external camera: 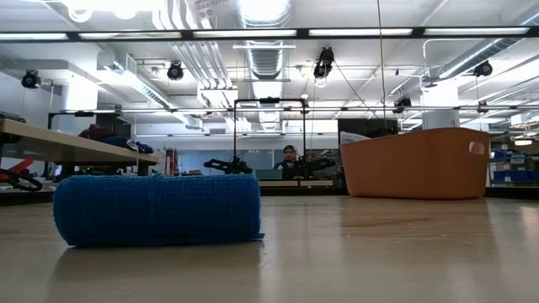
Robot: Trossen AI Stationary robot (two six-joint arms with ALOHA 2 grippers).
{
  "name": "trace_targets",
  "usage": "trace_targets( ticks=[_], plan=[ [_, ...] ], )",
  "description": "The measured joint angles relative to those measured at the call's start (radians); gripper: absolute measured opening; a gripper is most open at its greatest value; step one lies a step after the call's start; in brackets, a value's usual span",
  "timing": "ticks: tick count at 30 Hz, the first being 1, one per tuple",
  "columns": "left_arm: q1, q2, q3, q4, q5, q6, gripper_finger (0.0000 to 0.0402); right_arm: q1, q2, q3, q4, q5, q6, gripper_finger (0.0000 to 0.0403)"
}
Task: Roll bandage
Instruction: Open the transparent zip bag
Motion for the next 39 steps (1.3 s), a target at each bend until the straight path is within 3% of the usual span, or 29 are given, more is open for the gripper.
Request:
trace_targets(
  ticks=[4,9,13,17,21,34,39],
  plan=[
    [0.0,-0.003,0.0,0.031,0.0,-0.001,0.0008,0.0,0.001,0.004,0.035,0.001,0.031,0.0016],
    [0.0,0.001,0.0,0.088,0.0,0.01,0.0022,-0.002,0.057,0.0,0.051,-0.007,0.059,0.0084],
    [0.0,0.001,0.0,0.099,0.0,0.014,0.0014,-0.002,0.08,0.001,0.114,-0.076,0.048,0.0137],
    [0.0,0.001,0.0,0.13,0.004,0.014,0.0006,-0.004,0.101,0.001,0.134,-0.078,0.048,0.0158],
    [0.0,0.005,0.0,0.174,0.025,0.015,0.0015,-0.008,0.116,0.0,0.164,-0.052,0.04,0.0143],
    [-0.002,0.009,0.0,0.329,0.026,0.044,0.0012,-0.007,0.112,0.015,0.276,-0.062,-0.01,0.0021],
    [-0.002,0.017,0.0,0.343,0.026,0.046,0.002,-0.007,0.112,0.015,0.348,-0.063,-0.034,0.0002]
  ],
)
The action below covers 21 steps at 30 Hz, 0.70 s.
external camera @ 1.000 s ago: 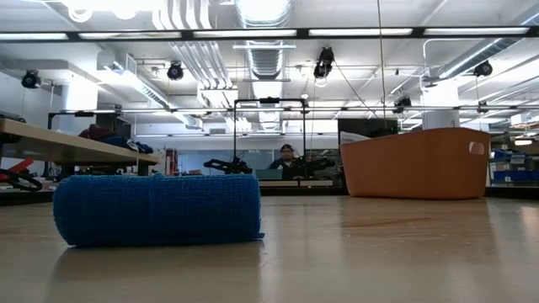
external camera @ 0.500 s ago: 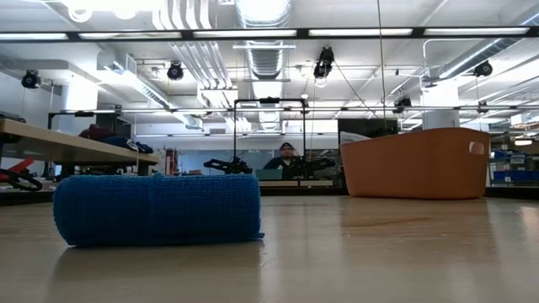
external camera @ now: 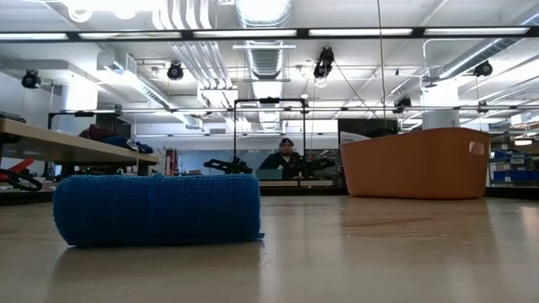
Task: Roll bandage
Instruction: Open the transparent zip bag
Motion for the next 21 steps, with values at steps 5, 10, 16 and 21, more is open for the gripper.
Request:
trace_targets(
  ticks=[5,10,16,21],
  plan=[
    [0.0,-0.001,0.001,0.0,0.0,0.013,0.0008,0.0,-0.002,0.0,0.027,0.0,-0.003,0.0001],
    [0.0,-0.006,0.002,-0.016,0.0,0.013,0.0014,0.0,-0.015,0.0,0.024,0.0,-0.005,0.0],
    [0.0,-0.012,0.002,-0.044,0.0,0.013,0.0018,0.0,-0.054,0.001,0.041,0.001,-0.028,0.0],
    [0.0,-0.016,0.002,-0.066,0.0,0.013,0.0007,0.0,-0.067,0.001,0.03,0.007,-0.044,0.0]
  ],
)
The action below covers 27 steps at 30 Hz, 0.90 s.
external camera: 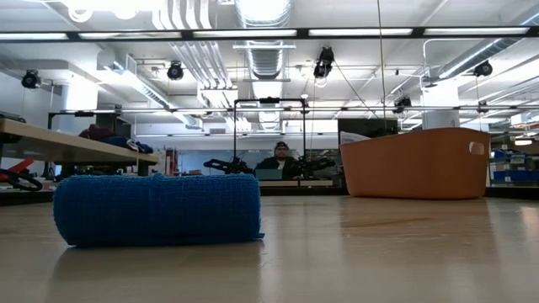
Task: Roll bandage
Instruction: Open the transparent zip bag
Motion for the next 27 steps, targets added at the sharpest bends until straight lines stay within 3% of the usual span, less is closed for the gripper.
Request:
trace_targets(
  ticks=[8,14,27],
  plan=[
    [0.0,-0.012,-0.002,-0.045,0.0,0.0,0.0019,0.0,-0.038,-0.001,0.009,0.002,-0.02,0.0],
    [0.0,-0.027,-0.003,-0.056,0.0,0.004,0.0002,0.0,-0.048,0.003,0.008,0.003,-0.02,0.0],
    [0.0,-0.036,-0.003,-0.027,0.0,0.034,0.0057,0.0,-0.048,0.001,0.029,0.003,-0.008,0.0]
  ],
)
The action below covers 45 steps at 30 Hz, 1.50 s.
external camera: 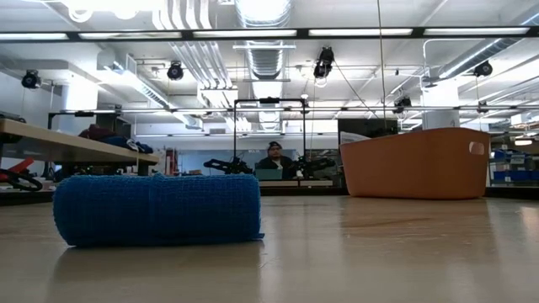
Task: Roll bandage
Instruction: Open the transparent zip bag
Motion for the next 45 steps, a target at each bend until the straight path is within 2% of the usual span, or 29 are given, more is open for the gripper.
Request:
trace_targets(
  ticks=[6,10,15,20,22,28,32,38,45],
  plan=[
    [0.0,0.001,0.0,0.034,0.0,0.007,0.0093,0.0,0.002,0.0,0.002,0.0,0.039,0.0],
    [0.0,0.001,0.0,0.071,0.0,0.007,0.0097,0.0,0.002,0.0,0.002,0.0,0.054,0.0],
    [0.0,0.004,0.0,0.076,-0.001,0.007,0.0072,0.0,0.003,0.0,0.003,0.009,0.09,0.0],
    [0.0,0.006,0.001,0.075,-0.001,0.009,0.0015,0.0,0.003,0.0,0.002,0.017,0.093,0.0],
    [0.0,0.006,0.001,0.076,-0.002,0.01,0.0005,0.0,0.003,0.0,-0.004,0.017,0.093,0.0],
    [0.0,0.006,0.001,0.075,0.0,0.008,0.0003,0.0,0.029,-0.003,-0.061,0.017,0.123,0.0],
    [0.0,0.006,0.0,0.073,0.047,0.007,0.0008,0.002,0.045,-0.004,-0.059,0.017,0.135,0.0],
    [0.0,0.006,0.0,0.025,0.052,-0.006,0.0013,0.003,0.049,-0.001,-0.044,0.016,0.13,0.0],
    [0.0,0.006,0.0,0.006,0.052,-0.008,0.0001,0.003,0.047,0.002,-0.037,-0.069,0.112,0.0]
  ],
)
